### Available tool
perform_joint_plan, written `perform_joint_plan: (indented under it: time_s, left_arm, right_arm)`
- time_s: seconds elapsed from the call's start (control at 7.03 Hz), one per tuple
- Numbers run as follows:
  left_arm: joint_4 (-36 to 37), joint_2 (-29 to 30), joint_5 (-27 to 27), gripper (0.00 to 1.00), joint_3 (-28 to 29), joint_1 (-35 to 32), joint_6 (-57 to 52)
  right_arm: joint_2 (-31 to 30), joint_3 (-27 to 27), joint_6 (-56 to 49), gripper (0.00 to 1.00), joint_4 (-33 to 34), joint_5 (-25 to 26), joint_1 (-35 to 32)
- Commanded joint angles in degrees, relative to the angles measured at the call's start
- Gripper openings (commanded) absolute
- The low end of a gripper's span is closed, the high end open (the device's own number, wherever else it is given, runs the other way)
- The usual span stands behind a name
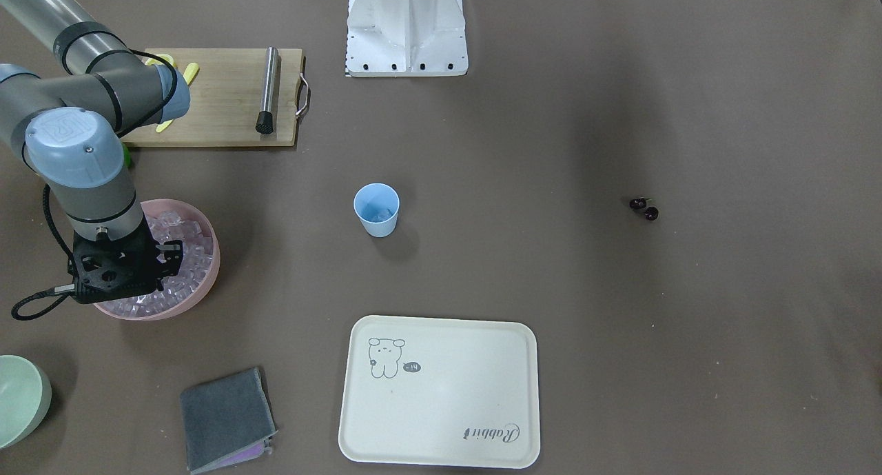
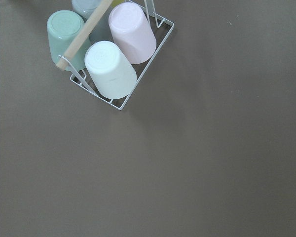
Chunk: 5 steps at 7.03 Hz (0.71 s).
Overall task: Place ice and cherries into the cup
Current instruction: 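Return the right gripper to the pink bowl and grasp an ice cube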
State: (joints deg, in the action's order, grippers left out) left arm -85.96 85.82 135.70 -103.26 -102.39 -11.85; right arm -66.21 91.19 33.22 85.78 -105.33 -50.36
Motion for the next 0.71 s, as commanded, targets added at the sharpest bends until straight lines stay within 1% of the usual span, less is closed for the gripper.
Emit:
perform_joint_plan:
  time_s: [0.0,0.14,0.28,0.43,0.57]
  left_arm:
    - [0.00,0.14,0.00,0.98,0.25,0.00,0.07]
    - [0.00,0.23,0.00,0.98,0.26,0.00,-0.02]
    - [0.00,0.23,0.00,0.98,0.26,0.00,-0.02]
    - [0.00,0.23,0.00,0.98,0.34,0.00,0.07]
    - [0.00,0.23,0.00,0.98,0.34,0.00,0.07]
  right_arm:
    - [-0.06,-0.14,0.00,0.33,0.00,0.04,0.17]
    - [0.03,-0.05,-0.08,0.27,0.00,0.04,0.17]
    - [0.29,0.56,-0.35,0.27,0.00,-0.14,-0.09]
    - [0.38,3.09,-0.44,0.25,0.96,-0.92,-1.14]
    - [0.29,7.90,-0.09,0.25,4.27,-5.54,-2.80]
